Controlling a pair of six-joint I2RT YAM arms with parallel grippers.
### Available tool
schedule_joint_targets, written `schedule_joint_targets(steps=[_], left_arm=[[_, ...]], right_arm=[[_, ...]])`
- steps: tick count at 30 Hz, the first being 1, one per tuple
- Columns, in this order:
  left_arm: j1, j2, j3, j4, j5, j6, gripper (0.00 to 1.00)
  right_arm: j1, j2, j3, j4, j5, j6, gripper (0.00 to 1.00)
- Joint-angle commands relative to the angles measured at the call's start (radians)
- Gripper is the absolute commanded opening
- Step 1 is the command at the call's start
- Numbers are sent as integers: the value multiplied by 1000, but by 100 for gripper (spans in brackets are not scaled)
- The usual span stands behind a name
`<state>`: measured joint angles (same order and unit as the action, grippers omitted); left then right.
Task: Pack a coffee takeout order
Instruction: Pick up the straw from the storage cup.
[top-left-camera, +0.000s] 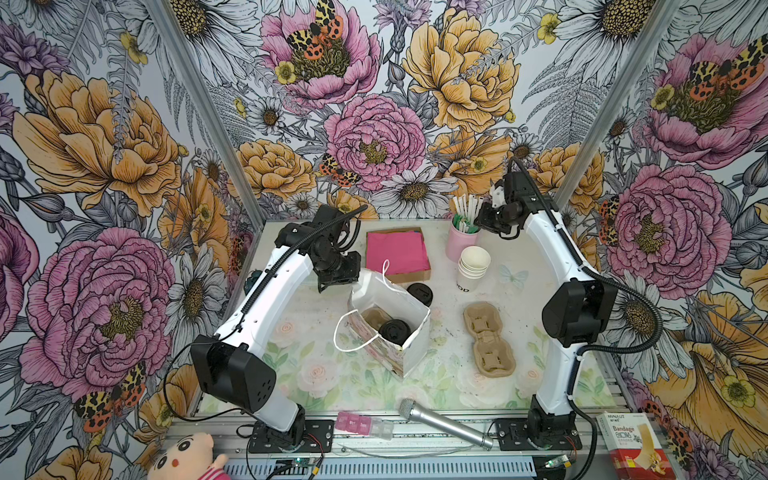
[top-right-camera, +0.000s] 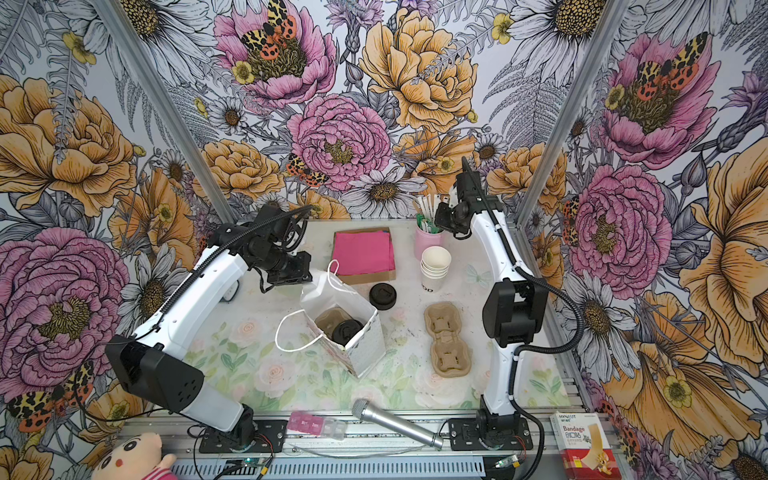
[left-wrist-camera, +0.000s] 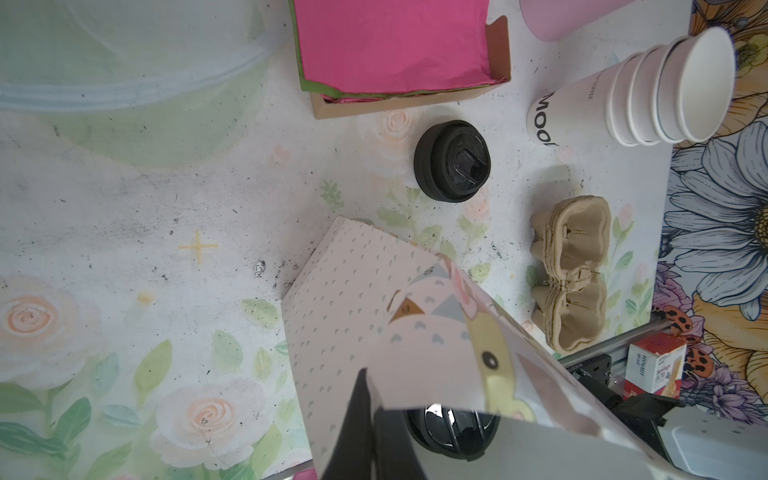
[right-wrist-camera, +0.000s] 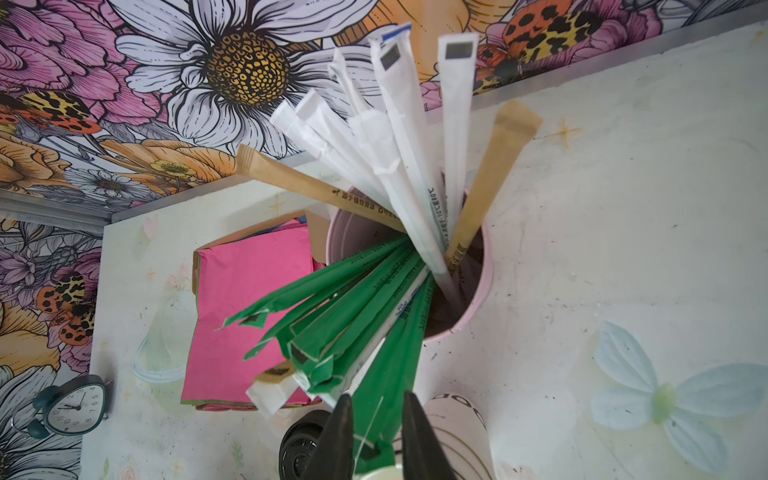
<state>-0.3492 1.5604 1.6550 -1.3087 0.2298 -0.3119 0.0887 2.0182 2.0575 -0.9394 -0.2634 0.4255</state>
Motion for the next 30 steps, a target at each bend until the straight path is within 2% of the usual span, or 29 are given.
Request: schedule_joint_targets(steps=[1,6,10,18,30], left_arm=[[-2,17,16,-8,-12,3,0],[-2,21,13,-8,-12,5,0],[-2,21,15,-7,-13,5,0],[-1,12,10,-8,-16,5,0],[4,8,7,-8,-15,7,0]], right_arm=[[9,-32,-31,11,6,8,23],[11,-39,-54,11,12,12,23],[11,-39,-42,11,25,16,18],[6,-16,2,10,27,15,0],[2,-122,-1,-8,73,-23,0]])
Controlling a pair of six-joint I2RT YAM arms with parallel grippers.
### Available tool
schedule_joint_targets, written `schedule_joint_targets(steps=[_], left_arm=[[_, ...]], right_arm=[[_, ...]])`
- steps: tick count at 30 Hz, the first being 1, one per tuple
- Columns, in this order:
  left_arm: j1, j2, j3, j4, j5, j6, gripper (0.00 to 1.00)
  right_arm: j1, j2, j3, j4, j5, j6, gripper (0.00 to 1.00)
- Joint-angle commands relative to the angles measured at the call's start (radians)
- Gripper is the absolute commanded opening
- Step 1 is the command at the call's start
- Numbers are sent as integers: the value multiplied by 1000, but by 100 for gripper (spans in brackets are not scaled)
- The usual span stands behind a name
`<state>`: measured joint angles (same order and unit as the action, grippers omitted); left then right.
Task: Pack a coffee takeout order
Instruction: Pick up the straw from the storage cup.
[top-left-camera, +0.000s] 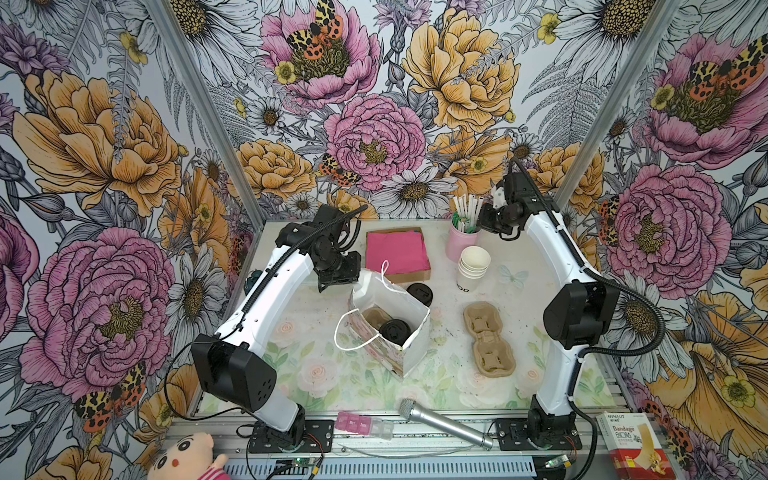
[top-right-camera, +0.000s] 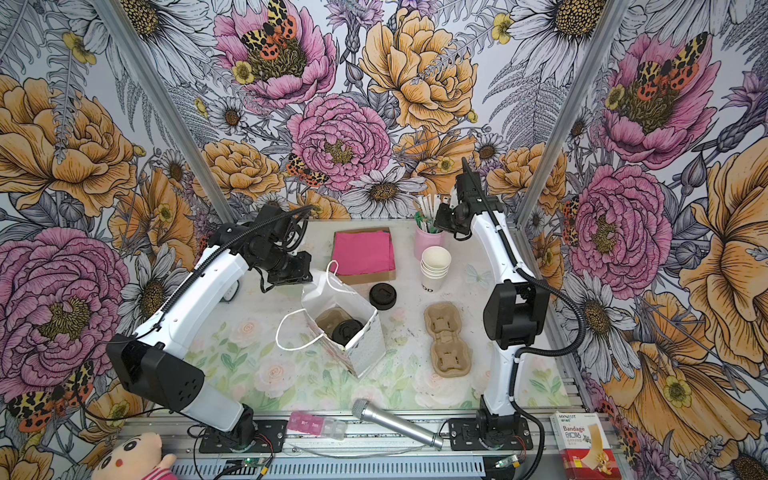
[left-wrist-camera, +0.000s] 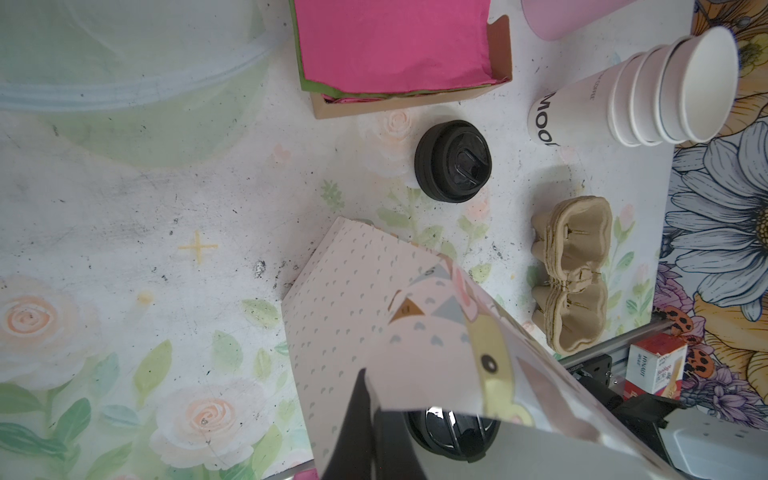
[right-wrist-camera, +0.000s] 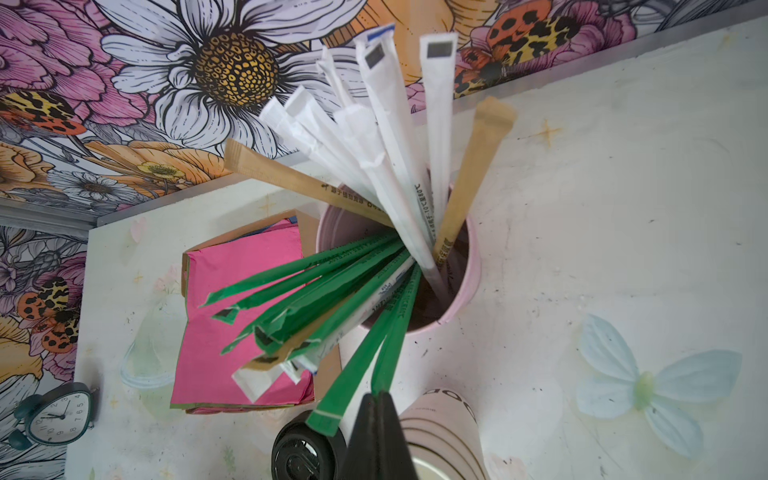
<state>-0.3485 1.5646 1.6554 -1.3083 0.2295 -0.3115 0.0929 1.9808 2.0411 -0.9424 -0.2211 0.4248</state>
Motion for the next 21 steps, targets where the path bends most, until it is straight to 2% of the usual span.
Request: schedule_joint_targets(steps=[1,16,18,21], left_arm=[[3,5,8,-8,-15,5,0],[8,15,19,-8,-10,19,0],[9,17,23,-8,-10,23,0],[9,21,26,-8,-13,25,0]], right_arm=[[-3,-102,10,-8,35,-22,0],[-1,-477,-56,-70,82,-21,0],[0,-519,-45,-82,69,-17,0],[12,-576,-19,-88,-30,15,0]])
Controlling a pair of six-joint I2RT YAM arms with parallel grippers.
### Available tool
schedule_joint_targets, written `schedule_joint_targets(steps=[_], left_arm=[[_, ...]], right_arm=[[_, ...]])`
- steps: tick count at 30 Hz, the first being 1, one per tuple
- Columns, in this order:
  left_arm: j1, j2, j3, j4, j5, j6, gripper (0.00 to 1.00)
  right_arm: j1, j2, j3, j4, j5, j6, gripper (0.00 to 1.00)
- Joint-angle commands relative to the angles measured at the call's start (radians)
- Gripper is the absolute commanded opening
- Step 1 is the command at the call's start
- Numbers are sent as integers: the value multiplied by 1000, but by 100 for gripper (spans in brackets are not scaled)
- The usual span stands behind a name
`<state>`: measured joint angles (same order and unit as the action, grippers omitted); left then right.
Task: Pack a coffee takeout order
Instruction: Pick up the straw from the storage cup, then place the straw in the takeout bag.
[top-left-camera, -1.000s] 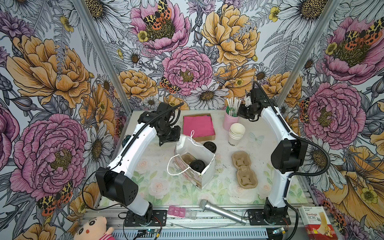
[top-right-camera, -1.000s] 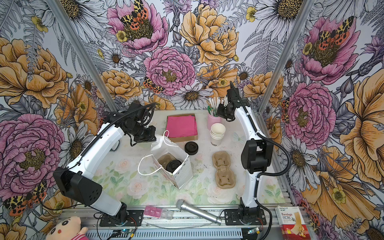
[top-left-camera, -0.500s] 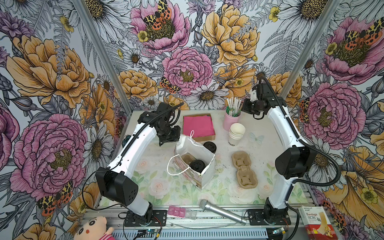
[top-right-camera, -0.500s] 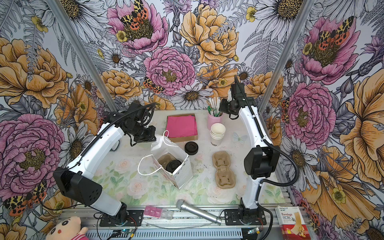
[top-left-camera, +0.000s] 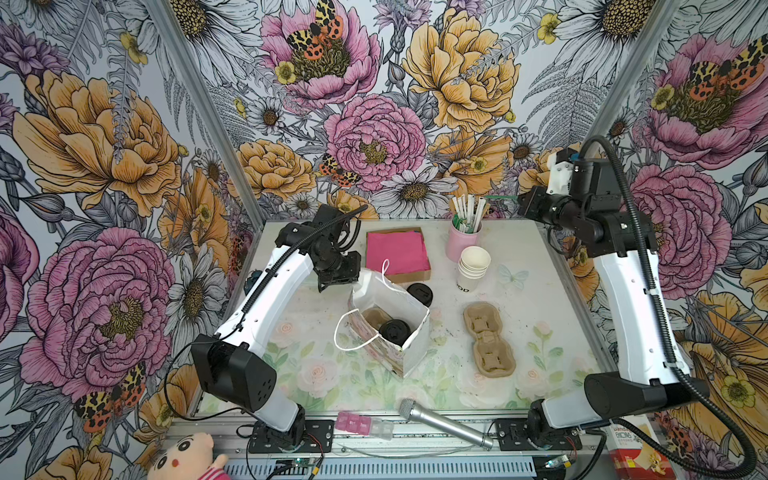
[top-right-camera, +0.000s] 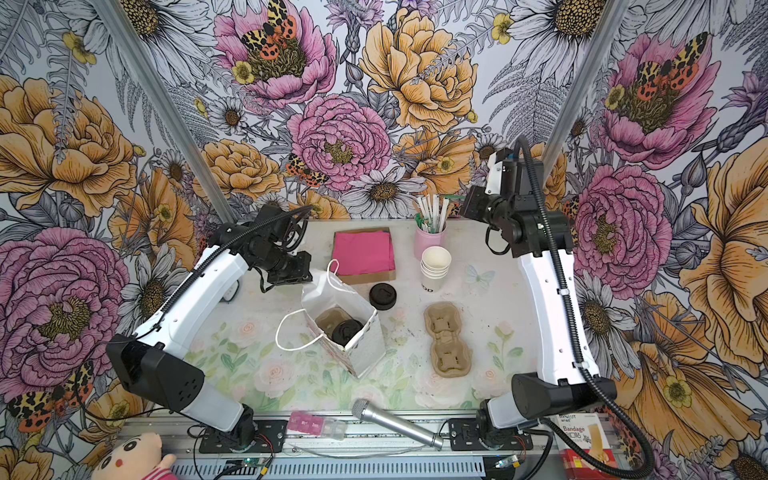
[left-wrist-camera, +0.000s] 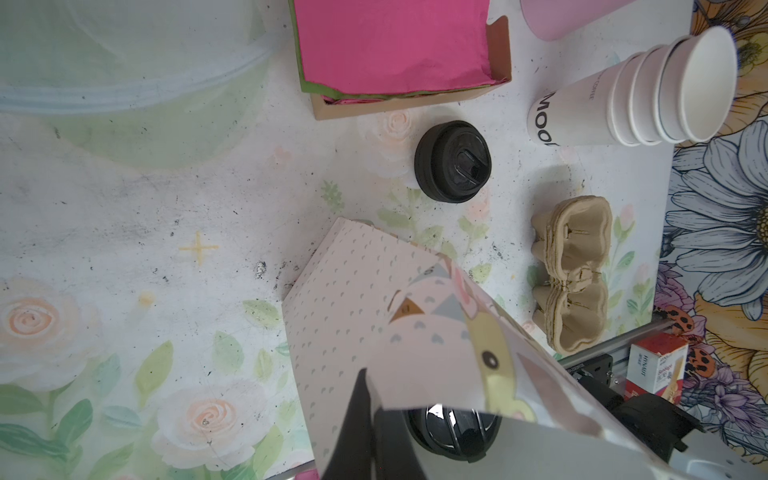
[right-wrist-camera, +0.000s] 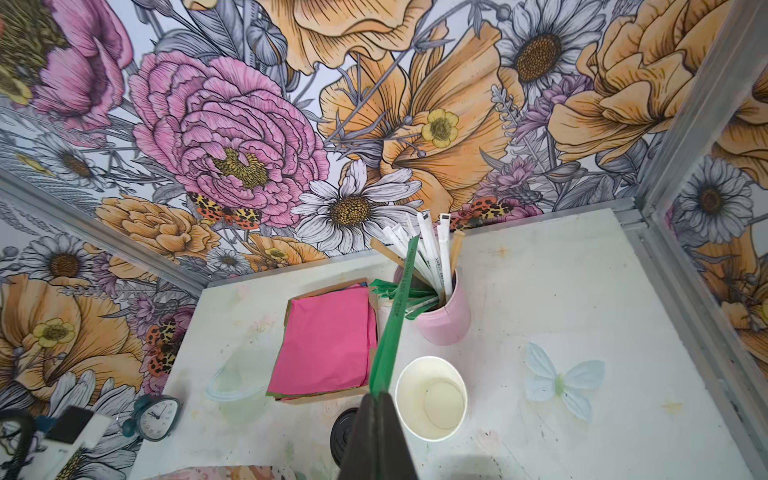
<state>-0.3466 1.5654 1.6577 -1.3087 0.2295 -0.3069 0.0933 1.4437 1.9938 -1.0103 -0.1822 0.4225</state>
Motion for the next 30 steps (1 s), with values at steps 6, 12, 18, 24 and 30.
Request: schedule_joint_targets(steps=[6,12,18,24,30], left_arm=[[9,34,37,-8,-13,22,0],[11,44,51,-9,-10,24,0],[10,46,50,-9,-11,23,0],[8,41,51,-9,-15,18,0],[3,44,54,-10,-14,14,0]], right_arm=[[171,-117,60,-43,-222,113,0],[477,-117,100,-99,-175,139,0],[646,-52,163,-229,-121,103,0],[748,8,239,-397,-47,46,0],[814,85,319,-472,-9,10,0]])
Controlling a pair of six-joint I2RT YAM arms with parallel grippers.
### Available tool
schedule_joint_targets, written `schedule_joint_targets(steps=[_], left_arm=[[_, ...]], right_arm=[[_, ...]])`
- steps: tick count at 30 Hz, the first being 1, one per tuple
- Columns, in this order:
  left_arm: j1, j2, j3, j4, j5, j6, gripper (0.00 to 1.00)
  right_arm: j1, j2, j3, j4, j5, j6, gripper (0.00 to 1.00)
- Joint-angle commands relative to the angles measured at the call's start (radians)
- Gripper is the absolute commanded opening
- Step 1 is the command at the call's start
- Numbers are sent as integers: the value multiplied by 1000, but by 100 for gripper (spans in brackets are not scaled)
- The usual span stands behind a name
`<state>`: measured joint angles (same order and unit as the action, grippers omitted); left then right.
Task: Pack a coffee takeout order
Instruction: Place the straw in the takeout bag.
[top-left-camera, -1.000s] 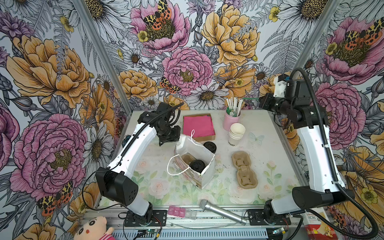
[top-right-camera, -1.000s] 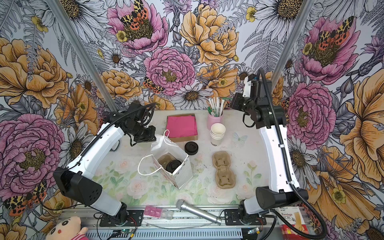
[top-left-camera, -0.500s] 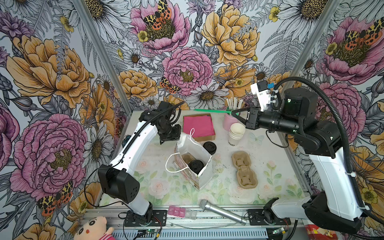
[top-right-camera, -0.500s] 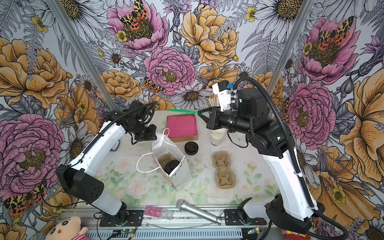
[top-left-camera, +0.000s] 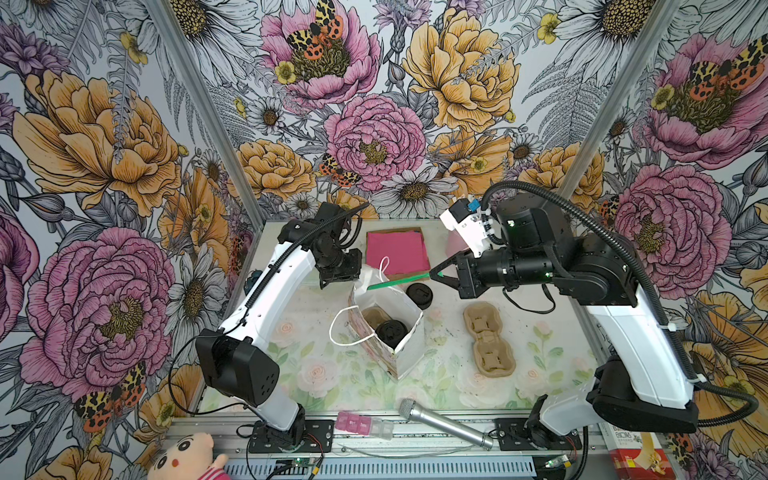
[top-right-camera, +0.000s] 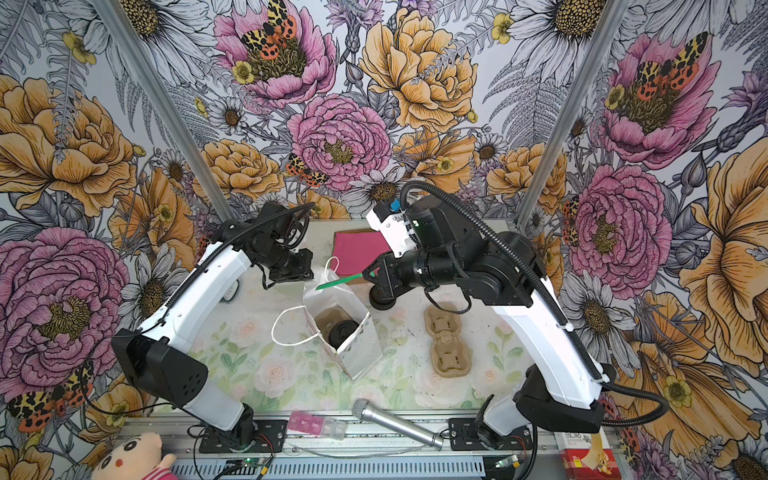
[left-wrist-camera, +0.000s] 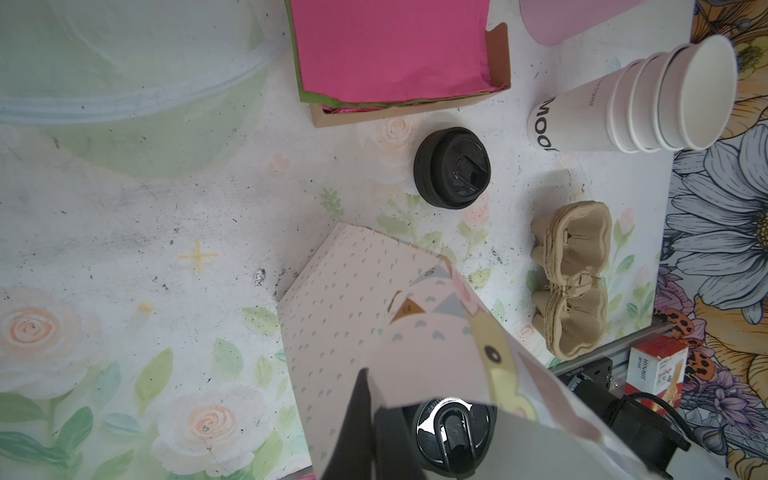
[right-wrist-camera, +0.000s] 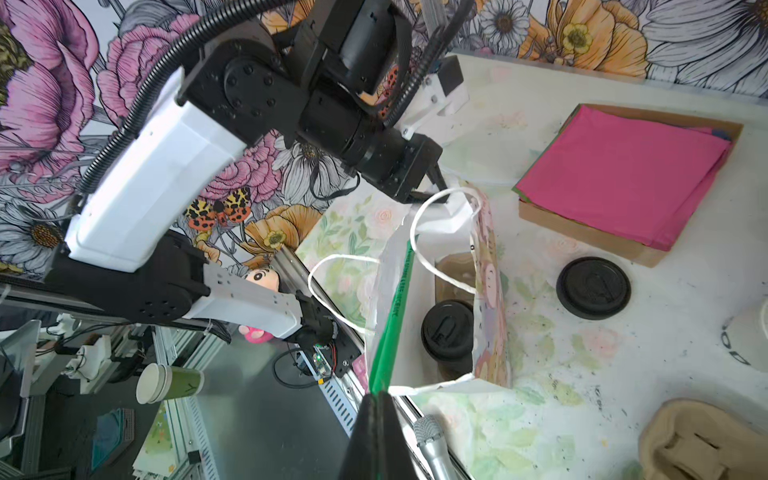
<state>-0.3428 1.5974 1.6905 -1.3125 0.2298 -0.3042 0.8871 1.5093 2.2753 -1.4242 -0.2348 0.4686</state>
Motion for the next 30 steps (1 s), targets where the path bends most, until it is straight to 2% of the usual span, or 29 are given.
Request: schedule_joint_targets(steps=[1,5,10,21,24,27,28,30], left_arm=[[-1,13,23,-5,-15,13,0],[-4,17,31,-5,-15,11,0],[-4,17,31,-7,-16,12,0],[-4,18,34,-7,-15,14,0],[2,13,31,-7,-19,13,0],[10,5,26,-7,-30,9,0],[14,-1,22,-8,-34,4,0],[26,-11,11,-8,-37,-1,0]], right_arm=[[30,29,42,-65,49,-39,0],[77,85,60,-110,83,-61,0],[132,190,148,-201,194,-80,0],[176,364,221,-165,213,-79,0],[181,398,221,-167,210,-82,7],[182,422,233,-167,205,-90,30],[182,431,244,-167,201,-90,42],[183,446,272,-164,201,-88,57]])
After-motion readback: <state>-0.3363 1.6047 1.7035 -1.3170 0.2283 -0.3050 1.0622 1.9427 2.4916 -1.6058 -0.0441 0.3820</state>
